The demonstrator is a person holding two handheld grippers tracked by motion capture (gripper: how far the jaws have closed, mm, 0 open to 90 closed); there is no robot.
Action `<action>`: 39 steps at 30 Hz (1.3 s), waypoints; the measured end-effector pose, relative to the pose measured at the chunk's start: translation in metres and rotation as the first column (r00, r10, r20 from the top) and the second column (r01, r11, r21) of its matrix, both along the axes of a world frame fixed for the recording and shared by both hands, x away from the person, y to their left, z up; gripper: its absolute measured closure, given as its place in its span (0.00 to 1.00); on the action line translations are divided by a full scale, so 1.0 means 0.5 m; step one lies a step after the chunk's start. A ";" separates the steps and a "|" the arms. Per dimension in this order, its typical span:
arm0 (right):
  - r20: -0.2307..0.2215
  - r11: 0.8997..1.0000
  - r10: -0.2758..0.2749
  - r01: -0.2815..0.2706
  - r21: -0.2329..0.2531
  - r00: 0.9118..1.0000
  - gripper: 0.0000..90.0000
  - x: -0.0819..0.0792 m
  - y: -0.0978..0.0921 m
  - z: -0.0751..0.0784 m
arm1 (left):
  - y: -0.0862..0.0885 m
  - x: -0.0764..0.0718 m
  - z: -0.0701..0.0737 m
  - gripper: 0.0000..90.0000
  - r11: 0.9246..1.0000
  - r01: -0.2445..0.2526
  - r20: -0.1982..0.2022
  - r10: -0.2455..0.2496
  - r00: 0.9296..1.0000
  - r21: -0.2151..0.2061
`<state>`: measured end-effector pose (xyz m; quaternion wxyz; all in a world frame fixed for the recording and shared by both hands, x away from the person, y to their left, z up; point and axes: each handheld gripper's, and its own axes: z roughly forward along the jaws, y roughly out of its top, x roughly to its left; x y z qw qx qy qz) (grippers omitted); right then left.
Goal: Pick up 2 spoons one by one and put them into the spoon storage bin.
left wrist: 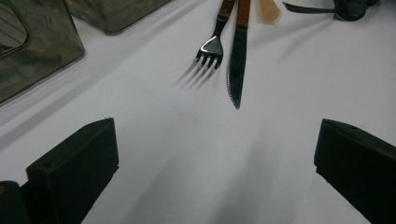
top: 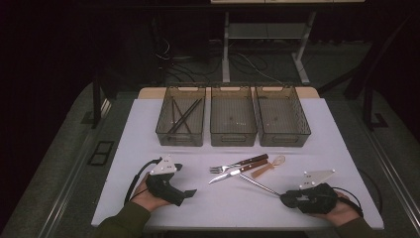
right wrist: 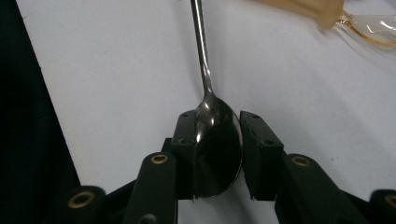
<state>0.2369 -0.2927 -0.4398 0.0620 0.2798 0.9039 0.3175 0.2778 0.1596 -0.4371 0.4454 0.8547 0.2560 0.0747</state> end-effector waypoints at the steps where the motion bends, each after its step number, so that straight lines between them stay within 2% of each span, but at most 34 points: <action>1: 0.000 1.000 0.002 -0.002 0.000 1.000 0.79 0.000 0.000 0.001 | 0.000 0.000 0.000 0.00 1.000 0.000 0.000 0.000 1.000 0.000; 8: 0.014 1.000 0.004 -0.004 0.023 1.000 0.90 -0.001 -0.002 0.007 | 0.000 0.000 0.000 0.00 1.000 0.000 0.001 0.000 1.000 0.000; 13: 0.023 0.998 0.026 -0.027 0.050 0.999 0.98 -0.004 0.001 0.015 | 0.000 0.000 0.000 0.00 1.000 0.001 0.002 -0.001 1.000 0.002; 21: 0.031 0.998 0.034 -0.036 0.052 0.999 0.98 -0.004 0.004 0.017 | 0.000 0.000 0.000 0.00 1.000 0.001 0.000 -0.001 1.000 -0.001; 24: 0.027 0.997 0.037 -0.039 0.069 0.999 0.98 -0.003 0.004 0.018 | 0.000 0.000 0.000 0.00 1.000 0.002 -0.002 -0.002 1.000 -0.001; 31: 0.046 0.995 0.004 -0.009 0.104 0.999 0.98 0.004 -0.004 0.024 | -0.001 0.000 -0.001 0.00 1.000 0.007 -0.001 -0.007 1.000 0.000; 39: 0.070 0.992 -0.045 0.036 0.120 0.997 0.98 0.012 -0.013 0.032 | -0.002 0.002 -0.003 0.00 1.000 0.012 -0.008 -0.012 1.000 -0.001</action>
